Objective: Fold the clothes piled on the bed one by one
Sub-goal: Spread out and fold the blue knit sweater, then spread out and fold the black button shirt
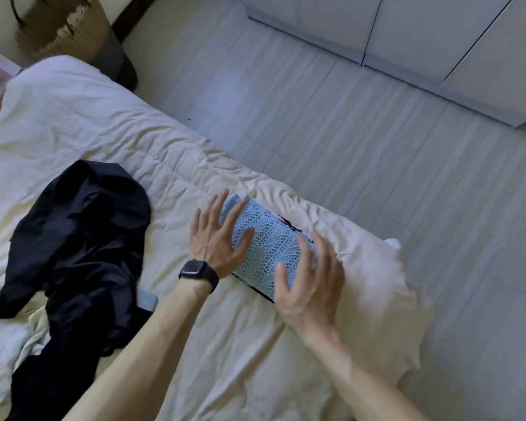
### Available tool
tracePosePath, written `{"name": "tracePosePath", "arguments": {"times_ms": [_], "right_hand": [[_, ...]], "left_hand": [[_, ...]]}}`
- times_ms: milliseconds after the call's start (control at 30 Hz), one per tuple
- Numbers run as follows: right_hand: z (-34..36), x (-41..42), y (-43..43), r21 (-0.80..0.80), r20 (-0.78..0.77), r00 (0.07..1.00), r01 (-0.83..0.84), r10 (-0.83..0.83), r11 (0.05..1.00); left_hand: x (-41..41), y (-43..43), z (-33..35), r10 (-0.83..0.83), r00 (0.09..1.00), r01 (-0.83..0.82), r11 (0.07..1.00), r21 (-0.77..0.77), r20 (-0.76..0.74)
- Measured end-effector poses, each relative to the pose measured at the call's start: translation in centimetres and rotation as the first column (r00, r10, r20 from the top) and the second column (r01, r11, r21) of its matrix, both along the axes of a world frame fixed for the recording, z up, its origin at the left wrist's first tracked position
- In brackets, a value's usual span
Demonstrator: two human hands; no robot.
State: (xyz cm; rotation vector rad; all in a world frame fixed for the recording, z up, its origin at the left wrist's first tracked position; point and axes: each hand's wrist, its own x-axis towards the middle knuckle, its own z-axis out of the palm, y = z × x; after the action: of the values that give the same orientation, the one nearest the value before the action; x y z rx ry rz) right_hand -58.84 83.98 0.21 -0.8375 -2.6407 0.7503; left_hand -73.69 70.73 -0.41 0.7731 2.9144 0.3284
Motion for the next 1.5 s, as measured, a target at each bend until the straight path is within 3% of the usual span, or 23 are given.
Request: {"name": "tracePosePath", "arguments": {"times_ms": [100,267,467,700,867,967,1033,1100,1267,1400,1500], "right_hand": [[-1.6,-1.5,-1.8,-0.024,0.219,0.96,-0.173,0.174,0.985],[-7.9,-0.2,0.7,0.007,0.377,0.861,-0.372,0.342,0.928],[-12.2,0.6,2.4,0.074,0.306,0.897,-0.358,0.321,0.931],[-16.2,0.7,0.7,0.223,0.205,0.928,-0.354,0.311,0.908],[-13.7,0.5,0.4,0.181,0.277,0.91,-0.365,0.309,0.913],[-10.5,0.3,0.8,0.061,0.404,0.842,-0.416,0.359,0.907],[-8.1,0.3,1.2,-0.017,0.516,0.769,-0.432,0.377,0.902],[-5.4,0.4,0.9,0.015,0.549,0.744,-0.464,0.381,0.886],[-1.2,1.6,-4.2,0.111,0.271,0.77,-0.622,0.578,0.775],[-2.3,2.8,-11.1,0.149,0.289,0.568,-0.822,0.77,0.55],[-4.6,3.8,-16.5,0.046,0.365,0.404,-0.908,0.839,0.417]], "left_hand": [[0.5,0.2,-1.4,-0.212,0.975,0.216,0.974,-0.073,0.061],[0.8,0.6,-5.8,-0.121,0.953,0.182,0.962,-0.204,0.278],[0.2,1.4,-9.2,-0.112,0.951,0.167,0.97,-0.175,0.289],[-0.5,-0.9,-13.8,-0.184,0.969,0.193,0.981,-0.038,0.167],[-0.4,-0.3,-12.0,-0.153,0.96,0.189,0.972,-0.138,0.236],[-0.3,0.8,-8.6,-0.081,0.952,0.143,0.97,-0.195,0.295],[0.3,1.0,-6.1,-0.087,0.958,0.14,0.974,-0.18,0.275],[1.6,-0.2,-3.8,-0.056,0.975,0.082,0.99,-0.112,0.215],[6.9,-9.0,-1.4,0.228,0.943,-0.214,0.973,-0.083,0.241],[13.0,-19.6,-3.0,0.489,0.812,-0.451,0.872,-0.188,0.319],[18.5,-26.7,-4.9,0.622,0.69,-0.54,0.782,-0.311,0.37]]}}
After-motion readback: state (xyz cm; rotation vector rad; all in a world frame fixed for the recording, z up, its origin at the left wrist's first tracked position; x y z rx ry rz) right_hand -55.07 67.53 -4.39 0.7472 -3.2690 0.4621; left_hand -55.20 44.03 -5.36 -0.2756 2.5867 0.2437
